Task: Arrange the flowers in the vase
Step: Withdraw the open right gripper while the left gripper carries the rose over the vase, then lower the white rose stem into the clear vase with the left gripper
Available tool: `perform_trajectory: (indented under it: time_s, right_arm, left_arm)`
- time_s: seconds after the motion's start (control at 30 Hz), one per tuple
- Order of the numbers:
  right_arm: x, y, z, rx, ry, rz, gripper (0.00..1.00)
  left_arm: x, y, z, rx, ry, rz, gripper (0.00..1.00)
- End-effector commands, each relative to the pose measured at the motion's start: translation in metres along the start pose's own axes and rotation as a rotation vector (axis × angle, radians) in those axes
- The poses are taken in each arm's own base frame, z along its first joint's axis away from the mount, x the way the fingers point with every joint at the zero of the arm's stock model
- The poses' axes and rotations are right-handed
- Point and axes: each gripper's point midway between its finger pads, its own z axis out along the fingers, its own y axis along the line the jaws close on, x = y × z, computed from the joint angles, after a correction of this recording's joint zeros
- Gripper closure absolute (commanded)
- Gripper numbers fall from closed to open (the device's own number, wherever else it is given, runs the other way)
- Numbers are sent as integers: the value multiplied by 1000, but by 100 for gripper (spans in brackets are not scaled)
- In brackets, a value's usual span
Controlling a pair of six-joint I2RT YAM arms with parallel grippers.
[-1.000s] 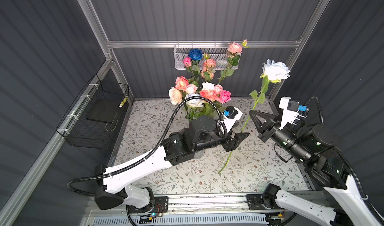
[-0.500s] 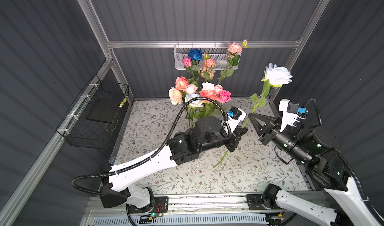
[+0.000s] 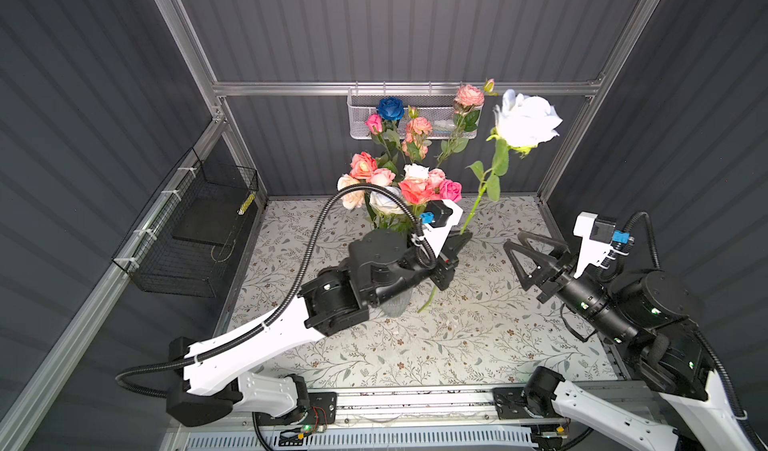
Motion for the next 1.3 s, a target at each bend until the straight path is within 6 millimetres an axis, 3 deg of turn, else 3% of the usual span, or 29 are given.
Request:
perform_trajectory:
  time_s: [0.0, 0.17, 0.37, 0.57, 0.8, 0.93, 1.27]
  right_arm:
    - [7, -15, -1, 72, 3, -29, 33]
    - [15, -31, -2, 148, 6, -51, 33]
    - [18, -38, -2, 186, 7, -78, 32]
    - [22, -37, 10, 184, 21, -83, 32]
    - [23, -36, 17, 180, 28, -84, 32]
    - [26, -37, 19, 183, 33, -82, 32]
    - [29, -38, 24, 187, 46, -88, 32]
  left_arm:
    - [-27, 7, -22, -33, -125, 152, 100]
    - [-26, 26, -32, -139, -105, 255, 100]
    - [-10, 55, -51, -316, -161, 264, 100]
    - [10, 62, -58, -357, -228, 172, 100]
    - [-6, 64, -65, -365, -309, 124, 100]
    - [-5, 69, -65, -395, -312, 119, 100]
    - [23, 100, -80, -507, -354, 35, 100]
